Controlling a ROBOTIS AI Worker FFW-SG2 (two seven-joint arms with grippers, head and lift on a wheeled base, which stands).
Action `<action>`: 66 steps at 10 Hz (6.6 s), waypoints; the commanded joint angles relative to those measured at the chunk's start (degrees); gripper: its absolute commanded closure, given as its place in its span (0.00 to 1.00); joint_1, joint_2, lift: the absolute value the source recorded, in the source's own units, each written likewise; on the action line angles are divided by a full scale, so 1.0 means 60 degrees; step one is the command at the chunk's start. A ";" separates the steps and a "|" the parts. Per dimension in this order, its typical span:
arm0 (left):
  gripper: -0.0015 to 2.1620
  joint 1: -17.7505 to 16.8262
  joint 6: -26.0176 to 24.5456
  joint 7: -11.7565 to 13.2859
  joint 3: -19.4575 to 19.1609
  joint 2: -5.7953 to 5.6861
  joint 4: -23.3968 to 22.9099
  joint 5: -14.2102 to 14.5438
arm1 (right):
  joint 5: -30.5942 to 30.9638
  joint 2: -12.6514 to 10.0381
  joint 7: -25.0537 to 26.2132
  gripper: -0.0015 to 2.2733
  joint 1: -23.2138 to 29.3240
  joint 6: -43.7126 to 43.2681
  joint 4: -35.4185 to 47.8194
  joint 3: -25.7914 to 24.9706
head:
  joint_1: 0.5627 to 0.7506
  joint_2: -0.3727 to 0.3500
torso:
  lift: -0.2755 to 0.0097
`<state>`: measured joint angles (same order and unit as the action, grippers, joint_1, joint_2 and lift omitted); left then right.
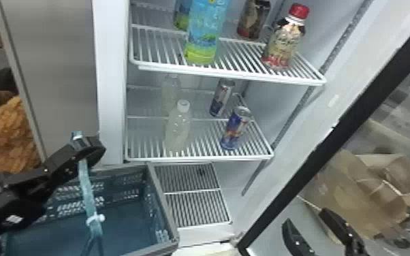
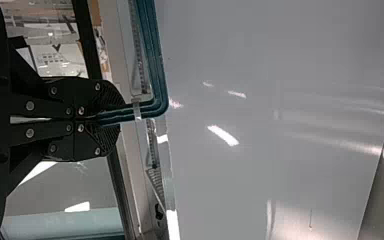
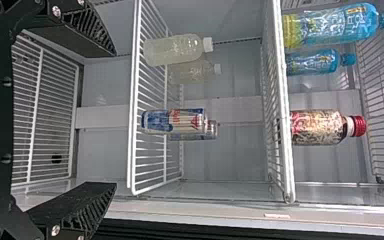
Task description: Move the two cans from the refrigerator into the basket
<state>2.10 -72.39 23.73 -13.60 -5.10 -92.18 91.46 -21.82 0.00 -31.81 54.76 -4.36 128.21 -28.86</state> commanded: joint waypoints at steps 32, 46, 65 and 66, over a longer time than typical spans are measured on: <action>0.55 0.0071 -0.0286 -0.0102 0.0077 0.0058 0.0000 0.0029 | 0.1504 0.0674 0.1845 0.05 -0.7721 0.0000 -0.6122 0.2410 | 0.70 0.09 | 0.20; 0.55 0.0118 -0.0310 -0.0131 0.0039 0.0073 0.0000 0.0048 | 0.1466 0.1011 0.2094 0.56 -0.9525 0.0797 -0.7857 0.3019 | 0.70 0.16 | 0.20; 0.55 0.0258 -0.0310 -0.0131 0.0020 0.0088 0.0000 0.0048 | -0.1828 0.1274 0.2036 0.56 -0.5025 0.3164 -0.1060 0.5381 | 0.70 0.36 | 0.20; 0.55 0.0258 -0.0310 -0.0131 0.0020 0.0088 0.0000 0.0048 | -0.2019 0.1318 0.2021 0.56 -0.5025 0.3234 -0.0966 0.5609 | 0.70 0.41 | 0.20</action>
<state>3.65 -74.24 22.94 -13.49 -4.57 -92.18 91.75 -33.26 7.75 -19.68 24.60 14.81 122.01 3.94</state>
